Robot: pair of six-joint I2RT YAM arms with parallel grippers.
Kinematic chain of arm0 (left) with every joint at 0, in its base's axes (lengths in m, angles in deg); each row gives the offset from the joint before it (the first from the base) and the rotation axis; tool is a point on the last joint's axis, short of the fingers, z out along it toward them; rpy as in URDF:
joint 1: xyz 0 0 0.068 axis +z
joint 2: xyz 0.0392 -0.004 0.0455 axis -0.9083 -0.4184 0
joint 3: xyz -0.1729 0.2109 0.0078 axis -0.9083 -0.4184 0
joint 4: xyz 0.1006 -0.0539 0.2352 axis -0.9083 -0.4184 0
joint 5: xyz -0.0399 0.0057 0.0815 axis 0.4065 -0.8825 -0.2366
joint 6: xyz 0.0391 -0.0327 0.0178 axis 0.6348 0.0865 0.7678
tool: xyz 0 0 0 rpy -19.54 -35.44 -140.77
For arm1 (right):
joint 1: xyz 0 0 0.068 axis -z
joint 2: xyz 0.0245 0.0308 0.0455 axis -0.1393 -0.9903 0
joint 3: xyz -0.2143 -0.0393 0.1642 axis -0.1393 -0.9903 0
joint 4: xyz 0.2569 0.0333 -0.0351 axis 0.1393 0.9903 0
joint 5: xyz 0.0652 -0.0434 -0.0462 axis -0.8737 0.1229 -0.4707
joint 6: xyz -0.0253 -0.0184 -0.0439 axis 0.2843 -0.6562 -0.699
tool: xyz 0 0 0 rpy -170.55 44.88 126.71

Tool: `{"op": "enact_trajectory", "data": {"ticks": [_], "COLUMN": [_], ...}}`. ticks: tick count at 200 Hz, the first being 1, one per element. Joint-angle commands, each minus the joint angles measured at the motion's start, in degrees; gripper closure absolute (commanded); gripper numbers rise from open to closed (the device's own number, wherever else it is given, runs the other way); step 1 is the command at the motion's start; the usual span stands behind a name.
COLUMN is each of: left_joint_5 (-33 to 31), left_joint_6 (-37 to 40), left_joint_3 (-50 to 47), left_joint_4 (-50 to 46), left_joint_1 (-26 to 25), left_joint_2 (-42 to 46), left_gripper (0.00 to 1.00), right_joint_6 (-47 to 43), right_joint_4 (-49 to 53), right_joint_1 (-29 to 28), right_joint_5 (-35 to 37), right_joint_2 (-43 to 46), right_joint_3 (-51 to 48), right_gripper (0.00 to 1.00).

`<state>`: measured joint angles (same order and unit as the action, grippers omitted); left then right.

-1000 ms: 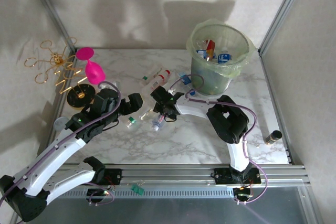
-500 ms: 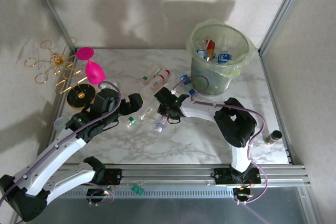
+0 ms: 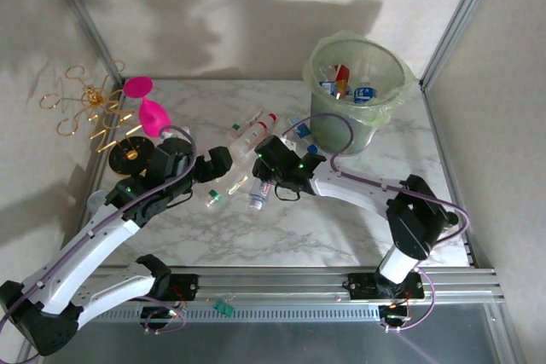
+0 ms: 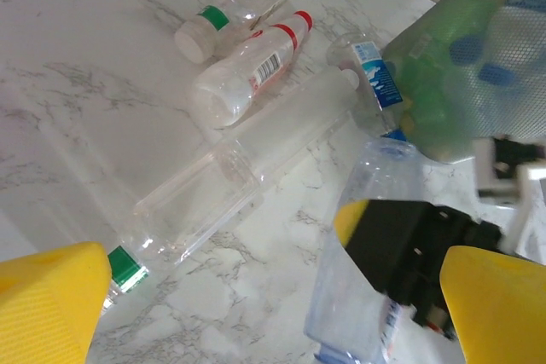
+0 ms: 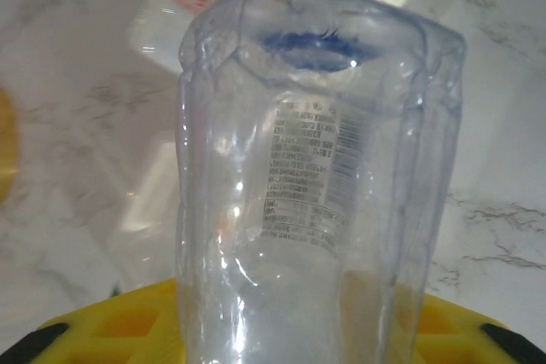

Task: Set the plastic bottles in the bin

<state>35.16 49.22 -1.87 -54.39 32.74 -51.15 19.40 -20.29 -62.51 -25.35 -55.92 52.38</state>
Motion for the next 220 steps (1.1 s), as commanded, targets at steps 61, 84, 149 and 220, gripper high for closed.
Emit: {"op": "enact_trajectory", "data": {"ticks": [61,84,149,220], "left_joint_5": [-1.19,-0.84,0.0,1.41], "left_joint_6": [1.0,0.87,1.32,1.18], "left_joint_3": [4.0,3.7,4.69,4.64], "left_joint_4": [-0.63,-0.07,1.03,4.32], "left_joint_1": [-0.1,-0.09,-0.12,-0.14], "left_joint_2": [-1.44,-1.78,-3.24,-6.42], "left_gripper": [0.01,0.01,0.02,0.02], "right_joint_6": [-14.56,-17.13,-21.06,-24.64], "right_joint_4": [3.33,5.21,10.41,14.83], "right_joint_1": [-0.66,1.66,14.44,25.29], "right_joint_5": [3.29,2.63,-5.04,-8.98], "right_joint_2": [13.96,16.5,20.52,18.01], "right_joint_3": [6.44,8.71,15.87,28.77], "right_gripper": [0.69,0.7,0.68,0.68]}}
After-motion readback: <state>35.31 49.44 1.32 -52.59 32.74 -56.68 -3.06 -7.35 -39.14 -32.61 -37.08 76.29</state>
